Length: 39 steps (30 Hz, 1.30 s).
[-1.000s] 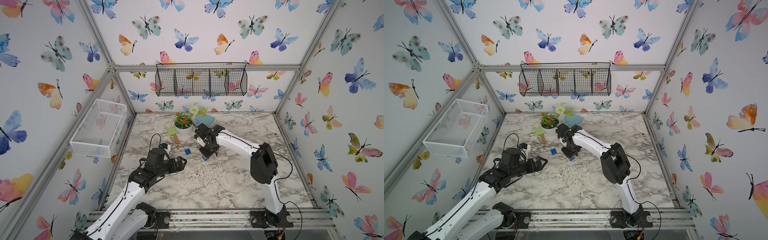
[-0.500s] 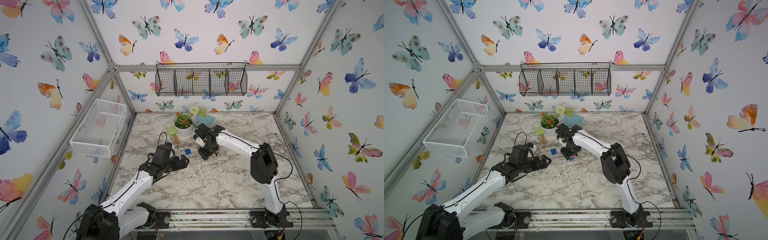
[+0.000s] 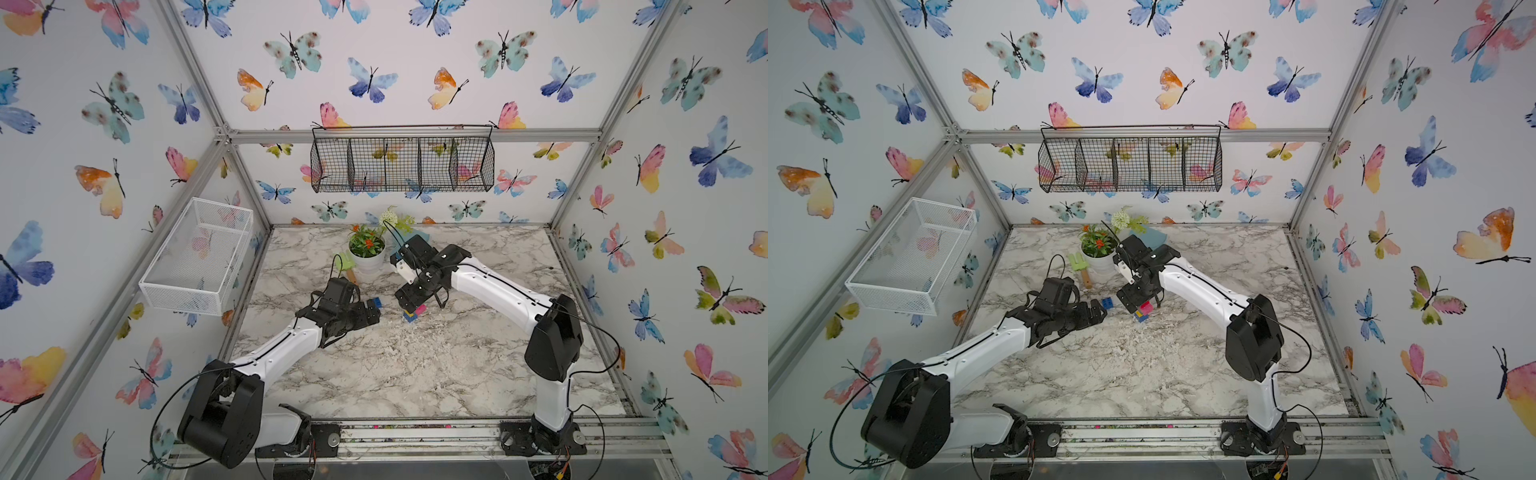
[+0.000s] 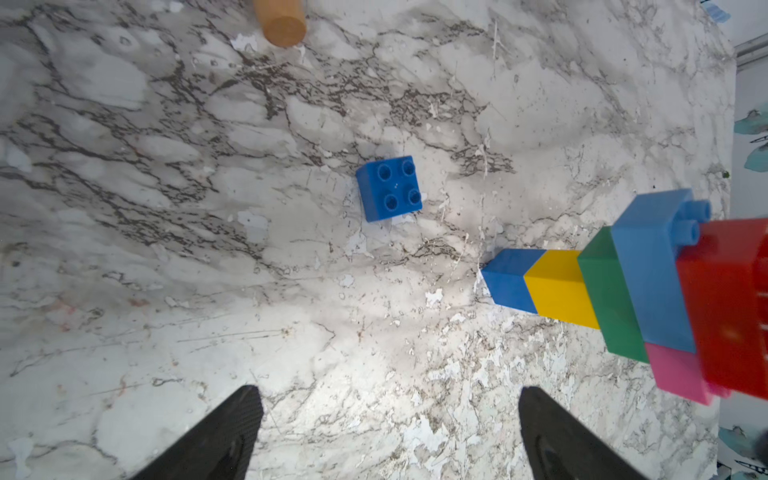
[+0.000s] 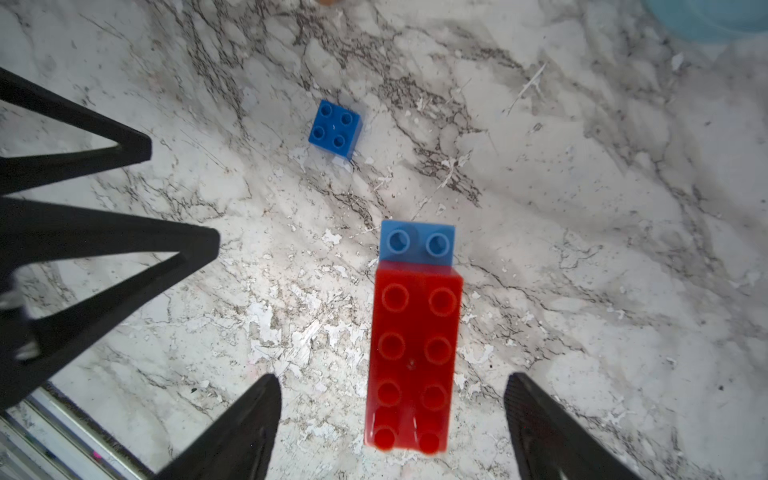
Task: Assemble a spoon with lego
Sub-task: Pick up the lego brick from the center of the board.
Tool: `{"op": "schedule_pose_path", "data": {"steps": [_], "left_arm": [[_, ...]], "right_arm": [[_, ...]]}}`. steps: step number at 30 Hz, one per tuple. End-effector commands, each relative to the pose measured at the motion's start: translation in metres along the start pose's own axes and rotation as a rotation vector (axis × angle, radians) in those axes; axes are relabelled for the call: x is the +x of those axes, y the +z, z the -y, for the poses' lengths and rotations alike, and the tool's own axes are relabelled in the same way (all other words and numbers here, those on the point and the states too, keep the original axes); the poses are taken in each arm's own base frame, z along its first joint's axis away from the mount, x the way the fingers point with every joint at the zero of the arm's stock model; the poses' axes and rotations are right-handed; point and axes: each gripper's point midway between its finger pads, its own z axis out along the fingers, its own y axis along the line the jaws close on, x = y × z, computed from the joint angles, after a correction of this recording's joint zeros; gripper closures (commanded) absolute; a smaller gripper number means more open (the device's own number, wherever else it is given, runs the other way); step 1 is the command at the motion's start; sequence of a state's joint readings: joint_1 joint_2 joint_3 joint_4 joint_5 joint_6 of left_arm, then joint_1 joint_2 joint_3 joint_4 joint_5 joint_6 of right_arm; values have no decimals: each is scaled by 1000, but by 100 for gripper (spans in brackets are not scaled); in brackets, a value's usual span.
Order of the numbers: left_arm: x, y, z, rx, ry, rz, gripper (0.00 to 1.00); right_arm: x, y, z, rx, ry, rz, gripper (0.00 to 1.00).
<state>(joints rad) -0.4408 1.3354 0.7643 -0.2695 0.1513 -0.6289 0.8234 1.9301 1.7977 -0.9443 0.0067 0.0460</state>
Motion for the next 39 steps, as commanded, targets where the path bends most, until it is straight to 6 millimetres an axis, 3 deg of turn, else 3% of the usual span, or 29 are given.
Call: {"op": "schedule_pose_path", "data": {"steps": [1,8,14,22,27,39], "left_arm": [[-13,5,5,-16,-12,23,2],[-17,21,4,-58,-5,-26,2],[-14,35,-1,-108,1,-72,3],[-16,63,0,-196,31,-122,6],[-24,80,-1,-266,46,-154,13],[-37,87,-10,-367,55,-146,28]], "right_arm": [[-8,-16,7,28,-14,58,12],[-27,-68,4,12,-9,221,10],[-25,-91,5,17,-4,280,9],[-10,-92,9,34,-11,279,9],[2,-90,10,27,-18,281,9],[19,-86,22,25,-15,273,9]]}}
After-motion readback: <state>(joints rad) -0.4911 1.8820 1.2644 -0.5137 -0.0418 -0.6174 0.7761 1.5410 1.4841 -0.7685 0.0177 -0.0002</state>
